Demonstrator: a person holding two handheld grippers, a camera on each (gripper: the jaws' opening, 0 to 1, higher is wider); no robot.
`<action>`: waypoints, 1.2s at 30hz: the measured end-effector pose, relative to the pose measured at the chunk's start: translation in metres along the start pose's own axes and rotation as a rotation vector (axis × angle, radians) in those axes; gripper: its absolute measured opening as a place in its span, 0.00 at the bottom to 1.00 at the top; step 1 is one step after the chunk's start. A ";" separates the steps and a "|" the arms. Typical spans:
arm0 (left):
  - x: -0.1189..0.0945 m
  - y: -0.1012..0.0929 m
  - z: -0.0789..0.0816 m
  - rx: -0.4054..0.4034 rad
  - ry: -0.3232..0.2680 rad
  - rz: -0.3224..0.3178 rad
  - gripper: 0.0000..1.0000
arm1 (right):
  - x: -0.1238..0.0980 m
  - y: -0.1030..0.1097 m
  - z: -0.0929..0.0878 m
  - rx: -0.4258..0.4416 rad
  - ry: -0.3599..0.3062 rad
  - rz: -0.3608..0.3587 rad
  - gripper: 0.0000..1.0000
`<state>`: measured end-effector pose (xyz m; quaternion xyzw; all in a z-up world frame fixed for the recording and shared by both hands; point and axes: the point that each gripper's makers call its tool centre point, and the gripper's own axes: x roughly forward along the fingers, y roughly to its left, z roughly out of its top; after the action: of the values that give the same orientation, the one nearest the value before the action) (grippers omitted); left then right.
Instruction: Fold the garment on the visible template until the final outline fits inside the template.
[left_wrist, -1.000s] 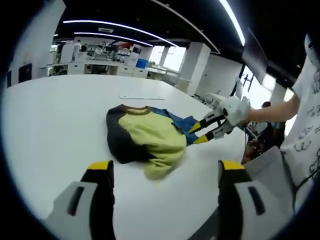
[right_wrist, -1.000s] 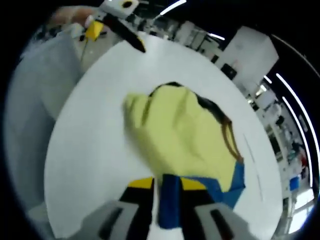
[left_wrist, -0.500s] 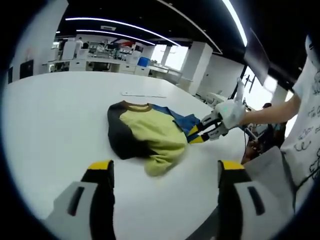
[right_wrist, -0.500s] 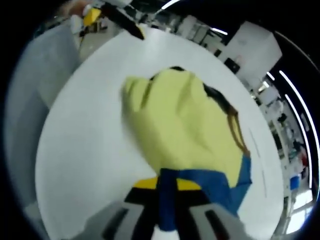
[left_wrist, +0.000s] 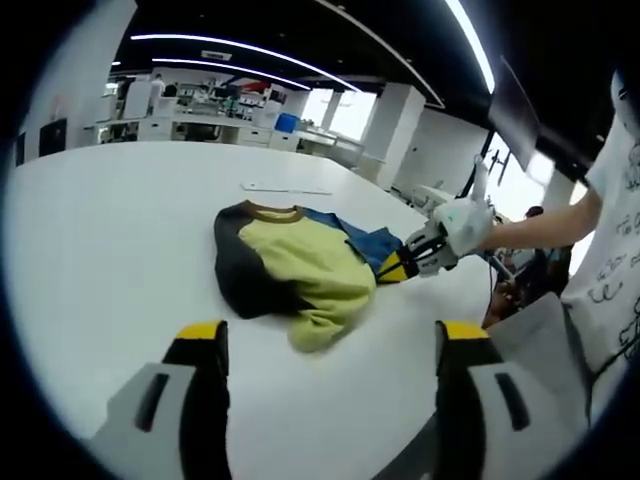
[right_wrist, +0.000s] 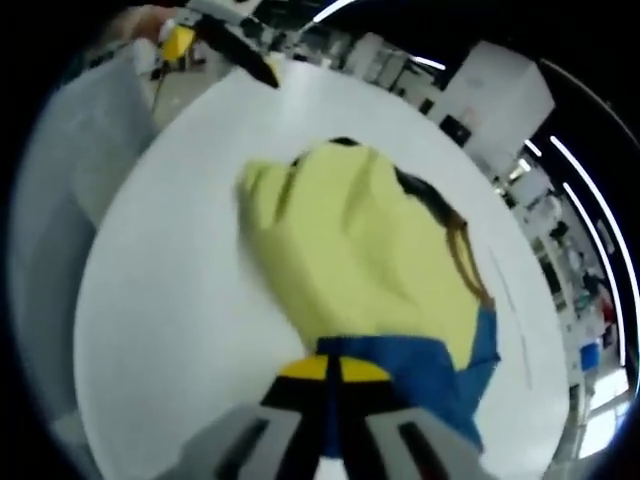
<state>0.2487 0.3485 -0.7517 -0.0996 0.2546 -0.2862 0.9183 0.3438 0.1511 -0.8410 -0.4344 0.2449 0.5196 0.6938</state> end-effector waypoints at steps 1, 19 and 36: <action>0.000 -0.001 0.000 0.001 0.000 0.000 0.82 | -0.003 -0.002 0.001 0.000 -0.004 -0.008 0.00; 0.015 -0.009 0.004 0.015 0.014 -0.033 0.82 | -0.094 -0.090 -0.074 0.288 0.023 -0.293 0.00; 0.027 -0.011 -0.003 0.001 0.044 -0.054 0.82 | -0.170 -0.128 -0.197 0.559 0.179 -0.471 0.00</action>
<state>0.2610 0.3235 -0.7618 -0.0994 0.2718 -0.3130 0.9046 0.4281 -0.1148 -0.7613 -0.3161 0.3302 0.2189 0.8620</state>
